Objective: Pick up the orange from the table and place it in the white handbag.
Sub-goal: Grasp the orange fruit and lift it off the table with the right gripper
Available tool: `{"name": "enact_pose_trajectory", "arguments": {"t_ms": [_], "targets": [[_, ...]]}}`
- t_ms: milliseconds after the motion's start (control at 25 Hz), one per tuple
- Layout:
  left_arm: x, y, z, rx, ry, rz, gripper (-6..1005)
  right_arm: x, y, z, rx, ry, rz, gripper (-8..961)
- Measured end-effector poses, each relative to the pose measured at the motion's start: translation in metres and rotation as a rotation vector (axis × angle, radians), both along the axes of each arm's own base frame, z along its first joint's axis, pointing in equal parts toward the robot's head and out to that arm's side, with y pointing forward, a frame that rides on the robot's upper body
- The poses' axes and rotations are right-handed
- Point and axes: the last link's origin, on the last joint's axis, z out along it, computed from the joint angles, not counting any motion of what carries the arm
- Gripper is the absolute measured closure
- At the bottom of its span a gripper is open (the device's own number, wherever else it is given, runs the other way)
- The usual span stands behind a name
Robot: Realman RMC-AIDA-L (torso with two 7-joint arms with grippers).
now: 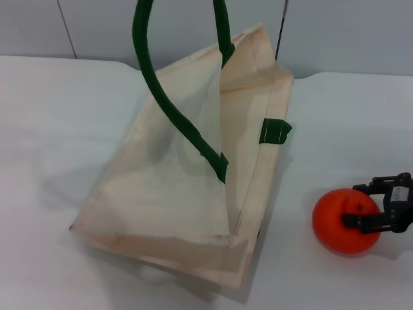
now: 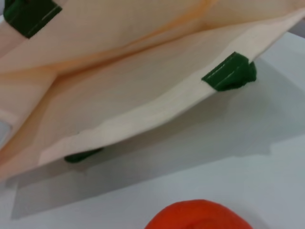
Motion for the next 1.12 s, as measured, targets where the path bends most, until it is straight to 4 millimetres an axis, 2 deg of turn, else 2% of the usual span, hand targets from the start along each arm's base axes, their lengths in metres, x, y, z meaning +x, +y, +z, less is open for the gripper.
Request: {"name": "enact_pose_trajectory", "arguments": {"t_ms": [200,920,1040,1120], "targets": [[0.001,0.000,0.000,0.002,-0.003,-0.002,859,-0.004,0.000,0.000,-0.028,-0.003,0.037,274],[0.000,0.000,0.001,0.003,-0.003,0.000,859,-0.017,-0.001,0.005,-0.006,0.089,0.127,456],[0.000,0.000,0.001,0.004,-0.003,0.000,859,-0.025,0.003,0.010,0.032,0.147,0.148,497],[0.001,0.000,0.001,0.002,-0.003,-0.004,859,-0.038,0.012,0.018,0.114,0.225,0.187,517]]}}
